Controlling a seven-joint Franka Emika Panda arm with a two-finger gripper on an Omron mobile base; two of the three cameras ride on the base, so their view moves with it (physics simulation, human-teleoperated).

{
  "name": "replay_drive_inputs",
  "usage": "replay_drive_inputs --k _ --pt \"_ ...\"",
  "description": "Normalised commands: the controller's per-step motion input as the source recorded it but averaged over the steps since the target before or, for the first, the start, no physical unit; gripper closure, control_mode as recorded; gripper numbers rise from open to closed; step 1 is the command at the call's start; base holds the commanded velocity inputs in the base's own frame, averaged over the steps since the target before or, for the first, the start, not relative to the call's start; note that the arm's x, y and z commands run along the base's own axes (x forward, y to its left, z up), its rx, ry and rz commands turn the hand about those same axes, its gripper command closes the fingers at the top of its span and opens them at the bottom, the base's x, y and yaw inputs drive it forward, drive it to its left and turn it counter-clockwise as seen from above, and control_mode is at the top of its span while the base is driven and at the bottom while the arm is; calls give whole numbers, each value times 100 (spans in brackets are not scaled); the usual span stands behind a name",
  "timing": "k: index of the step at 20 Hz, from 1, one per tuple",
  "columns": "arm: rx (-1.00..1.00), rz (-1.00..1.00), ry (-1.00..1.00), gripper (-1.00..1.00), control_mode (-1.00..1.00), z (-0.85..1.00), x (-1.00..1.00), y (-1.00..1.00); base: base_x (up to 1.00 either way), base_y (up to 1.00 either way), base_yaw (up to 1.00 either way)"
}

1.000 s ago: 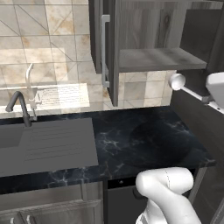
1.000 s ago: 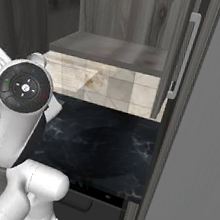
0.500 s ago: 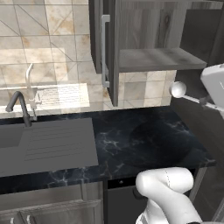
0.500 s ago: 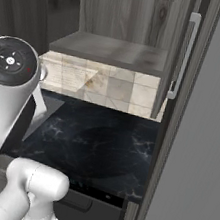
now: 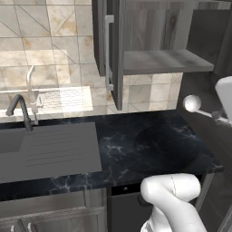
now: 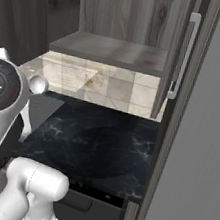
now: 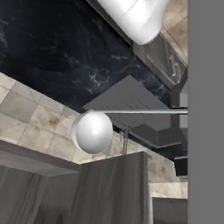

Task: Open the cabinet and move the ladle to the pot. Then close the cabinet.

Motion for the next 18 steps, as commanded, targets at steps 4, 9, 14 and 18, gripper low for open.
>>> replay_drive_inputs --k 4,9,14,18 --pt "35 -10 15 100 -100 0 -15 0 0 0 0" --pt "34 -8 13 100 -100 0 -27 0 0 0 0" --pt "19 -6 8 100 100 0 -24 0 -25 1 -6" --pt "0 0 0 100 100 0 0 0 -95 0 -22"
